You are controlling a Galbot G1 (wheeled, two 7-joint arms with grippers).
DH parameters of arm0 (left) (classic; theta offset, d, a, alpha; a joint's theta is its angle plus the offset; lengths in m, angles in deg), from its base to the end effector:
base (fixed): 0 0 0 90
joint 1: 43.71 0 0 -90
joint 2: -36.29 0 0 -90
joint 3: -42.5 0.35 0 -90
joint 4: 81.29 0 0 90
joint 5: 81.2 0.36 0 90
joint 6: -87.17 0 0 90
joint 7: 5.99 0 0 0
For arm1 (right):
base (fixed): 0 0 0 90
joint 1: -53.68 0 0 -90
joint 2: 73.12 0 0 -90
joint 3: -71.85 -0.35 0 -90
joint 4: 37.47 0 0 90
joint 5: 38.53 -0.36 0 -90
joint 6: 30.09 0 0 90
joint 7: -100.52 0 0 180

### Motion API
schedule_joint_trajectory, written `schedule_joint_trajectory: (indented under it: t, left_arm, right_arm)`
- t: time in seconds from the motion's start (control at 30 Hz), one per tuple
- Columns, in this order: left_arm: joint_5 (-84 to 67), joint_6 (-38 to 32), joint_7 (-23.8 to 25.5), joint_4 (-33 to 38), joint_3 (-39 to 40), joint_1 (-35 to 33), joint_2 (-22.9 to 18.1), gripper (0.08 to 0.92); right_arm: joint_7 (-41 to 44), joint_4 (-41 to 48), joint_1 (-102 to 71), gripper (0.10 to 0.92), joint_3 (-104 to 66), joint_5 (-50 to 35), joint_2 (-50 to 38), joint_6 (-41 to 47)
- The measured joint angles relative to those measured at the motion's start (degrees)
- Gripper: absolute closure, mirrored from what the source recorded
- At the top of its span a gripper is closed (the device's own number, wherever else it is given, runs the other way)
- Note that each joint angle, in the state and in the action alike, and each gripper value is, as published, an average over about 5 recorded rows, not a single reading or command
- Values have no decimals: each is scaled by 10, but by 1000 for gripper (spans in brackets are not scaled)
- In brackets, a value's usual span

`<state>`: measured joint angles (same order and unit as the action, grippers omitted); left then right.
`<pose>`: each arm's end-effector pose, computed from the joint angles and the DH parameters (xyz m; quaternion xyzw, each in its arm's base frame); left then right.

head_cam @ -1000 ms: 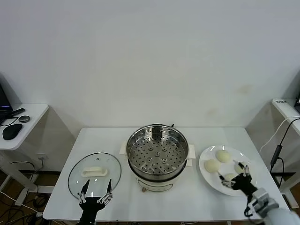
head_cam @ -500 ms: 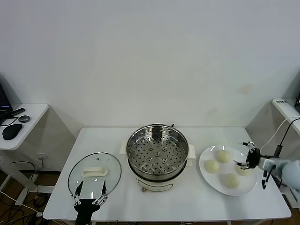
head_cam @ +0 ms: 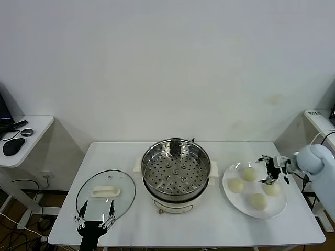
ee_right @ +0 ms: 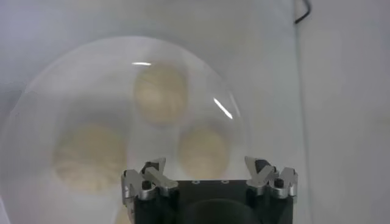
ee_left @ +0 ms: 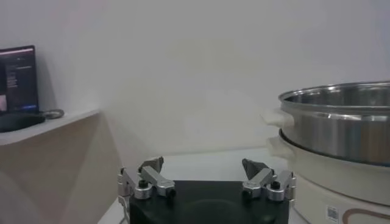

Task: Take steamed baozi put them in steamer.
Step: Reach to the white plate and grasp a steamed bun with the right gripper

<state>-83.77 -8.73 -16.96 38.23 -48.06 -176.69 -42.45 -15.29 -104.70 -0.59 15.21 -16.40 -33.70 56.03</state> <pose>0.1142 0.0367 -0.3370 0.0408 -0.9953 -0.0631 0.0605 0.4889 -0.2621 -0.2048 0.4511 -0.6207 0.5472 0.3345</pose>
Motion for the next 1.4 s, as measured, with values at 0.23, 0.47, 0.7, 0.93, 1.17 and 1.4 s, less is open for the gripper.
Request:
schedule_joint_trajectory:
  t: [0.23,0.47,0.7,0.93,1.17,1.4]
  left_arm:
    - [3,-2,1,-3,-5,4,-2,177]
    - [4,-3,1,-3,-9,5,-3,177]
    - [5,-3,1,-4,-12,7,-2,177]
    - [6,-4,1,-5,-13,8,-3,177]
    - [8,-5,1,-5,-14,8,-4,177]
    - [10,-7,0,-5,-14,5,-5,177]
  right_arm:
    - [13,74,79,203,80,22,42,-1]
    - [19,121,113,203,126,48,73,1]
    - [22,146,128,203,145,64,88,6]
    - [19,167,133,236,153,80,102,9]
    - [14,179,133,296,158,90,111,12]
    - [12,180,134,402,159,93,112,17]
